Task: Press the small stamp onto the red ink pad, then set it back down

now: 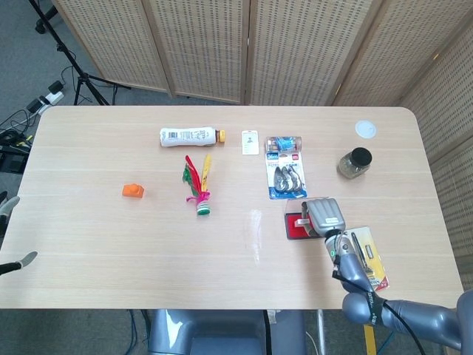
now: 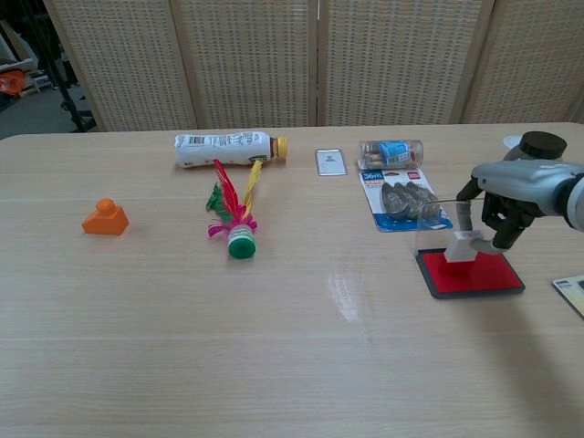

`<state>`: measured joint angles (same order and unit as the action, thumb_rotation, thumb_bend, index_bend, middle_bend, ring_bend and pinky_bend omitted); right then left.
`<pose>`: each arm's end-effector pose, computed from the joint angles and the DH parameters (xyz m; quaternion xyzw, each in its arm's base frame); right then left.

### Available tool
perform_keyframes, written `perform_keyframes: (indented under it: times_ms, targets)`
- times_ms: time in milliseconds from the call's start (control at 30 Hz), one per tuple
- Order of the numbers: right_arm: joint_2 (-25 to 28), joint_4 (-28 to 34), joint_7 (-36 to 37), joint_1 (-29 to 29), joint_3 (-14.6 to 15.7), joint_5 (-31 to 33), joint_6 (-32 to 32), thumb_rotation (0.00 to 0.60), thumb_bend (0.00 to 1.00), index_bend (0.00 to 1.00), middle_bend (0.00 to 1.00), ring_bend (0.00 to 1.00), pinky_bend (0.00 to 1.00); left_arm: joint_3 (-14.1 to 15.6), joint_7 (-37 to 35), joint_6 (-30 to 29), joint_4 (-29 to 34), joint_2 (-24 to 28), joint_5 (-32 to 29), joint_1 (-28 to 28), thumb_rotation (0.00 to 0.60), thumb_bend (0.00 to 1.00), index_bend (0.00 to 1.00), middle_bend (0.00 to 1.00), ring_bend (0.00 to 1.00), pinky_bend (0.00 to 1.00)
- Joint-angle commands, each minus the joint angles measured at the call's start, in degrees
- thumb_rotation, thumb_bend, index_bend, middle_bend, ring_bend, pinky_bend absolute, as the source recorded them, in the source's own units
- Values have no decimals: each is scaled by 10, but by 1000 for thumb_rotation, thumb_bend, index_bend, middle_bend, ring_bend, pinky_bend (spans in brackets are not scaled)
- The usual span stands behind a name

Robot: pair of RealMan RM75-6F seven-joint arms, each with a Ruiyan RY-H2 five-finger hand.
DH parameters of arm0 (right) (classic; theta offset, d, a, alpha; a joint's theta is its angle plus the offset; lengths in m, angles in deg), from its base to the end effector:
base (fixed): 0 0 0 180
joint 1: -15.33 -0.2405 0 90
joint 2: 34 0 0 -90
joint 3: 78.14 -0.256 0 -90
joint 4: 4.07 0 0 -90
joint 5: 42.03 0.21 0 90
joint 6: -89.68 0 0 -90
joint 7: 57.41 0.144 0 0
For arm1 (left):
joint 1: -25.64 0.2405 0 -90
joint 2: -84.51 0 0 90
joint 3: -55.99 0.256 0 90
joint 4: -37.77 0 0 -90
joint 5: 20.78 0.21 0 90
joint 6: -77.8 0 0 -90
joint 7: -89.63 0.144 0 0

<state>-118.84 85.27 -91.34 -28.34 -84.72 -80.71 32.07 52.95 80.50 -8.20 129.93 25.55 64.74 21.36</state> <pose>-0.1983 -0.3390 -0.0020 0.7089 -0.4457 0.2356 0.4933 -0.3189 0.1790 0.1920 -0.5709 -0.4040 -0.4129 0.5835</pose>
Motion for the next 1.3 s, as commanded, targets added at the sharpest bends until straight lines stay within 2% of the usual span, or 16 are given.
perform_keyframes:
  times_ms: [33, 867, 1133, 1300]
  targets:
    - [-1, -7, 5, 1, 1, 1, 6, 600, 620, 550, 888, 931, 1000, 0, 2, 0, 0, -1, 0, 0, 600, 0, 0, 0, 0, 0]
    - [-22, -68, 44, 15, 9, -20, 40, 600, 620, 553, 888, 931, 1000, -1, 2, 2, 0, -1, -2, 0, 600, 0, 0, 0, 0, 0]
    - [-14, -43, 38, 17, 4, -30, 23, 600, 620, 553, 888, 931, 1000, -1, 0, 0, 0, 0, 0, 0, 600, 0, 0, 0, 0, 0]
    - [6, -2, 40, 19, -5, -43, 7, 600, 620, 553, 888, 931, 1000, -1, -4, -2, 0, 1, 0, 1, 600, 0, 0, 0, 0, 0]
